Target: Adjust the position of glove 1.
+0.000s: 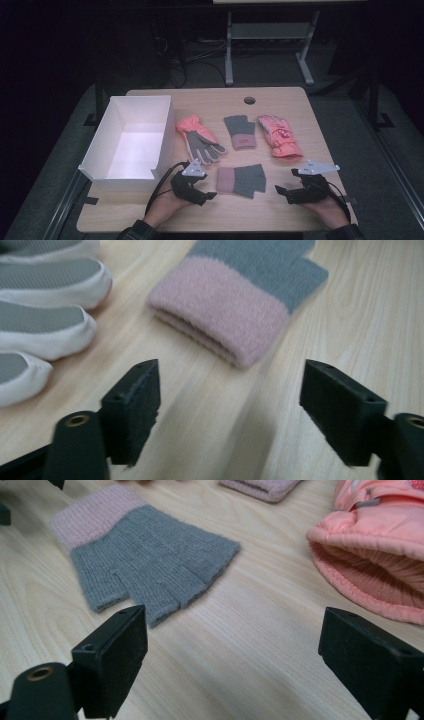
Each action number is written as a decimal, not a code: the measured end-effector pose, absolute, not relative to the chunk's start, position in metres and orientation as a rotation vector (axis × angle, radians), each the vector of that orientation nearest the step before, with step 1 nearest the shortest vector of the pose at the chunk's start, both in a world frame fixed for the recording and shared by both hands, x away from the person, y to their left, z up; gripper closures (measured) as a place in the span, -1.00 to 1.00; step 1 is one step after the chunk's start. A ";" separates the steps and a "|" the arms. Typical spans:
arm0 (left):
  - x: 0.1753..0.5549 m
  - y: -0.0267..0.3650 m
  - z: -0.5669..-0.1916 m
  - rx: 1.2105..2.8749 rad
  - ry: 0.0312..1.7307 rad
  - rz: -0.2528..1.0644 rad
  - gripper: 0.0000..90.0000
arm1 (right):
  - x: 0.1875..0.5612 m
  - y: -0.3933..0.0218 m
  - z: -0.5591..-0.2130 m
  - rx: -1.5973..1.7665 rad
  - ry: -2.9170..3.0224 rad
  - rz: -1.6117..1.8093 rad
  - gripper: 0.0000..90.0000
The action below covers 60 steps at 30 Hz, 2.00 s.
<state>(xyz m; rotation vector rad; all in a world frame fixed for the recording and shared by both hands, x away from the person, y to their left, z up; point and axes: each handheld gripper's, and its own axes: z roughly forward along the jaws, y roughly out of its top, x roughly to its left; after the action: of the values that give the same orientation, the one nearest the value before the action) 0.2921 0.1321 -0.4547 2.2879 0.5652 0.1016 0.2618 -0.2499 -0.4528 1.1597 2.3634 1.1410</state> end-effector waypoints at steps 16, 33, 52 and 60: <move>0.317 0.110 -0.434 2.284 0.561 0.092 0.99 | 0.263 -0.249 -0.455 1.179 2.406 1.146 -0.71; 0.359 0.086 -0.438 2.293 0.585 0.151 0.99 | 0.263 -0.248 -0.456 1.174 2.429 1.149 -0.71; 0.358 0.080 -0.452 2.389 0.580 0.088 0.99 | 0.262 -0.249 -0.456 1.189 2.427 1.160 -0.70; 0.344 0.086 -0.452 2.389 0.581 0.044 0.99 | 0.257 -0.244 -0.454 1.147 2.473 1.196 -0.15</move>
<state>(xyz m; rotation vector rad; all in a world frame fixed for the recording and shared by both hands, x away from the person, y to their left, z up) 0.3443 0.0864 -0.4520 2.3892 0.5812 0.0435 0.2566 -0.2438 -0.4543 1.1467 2.4726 1.1965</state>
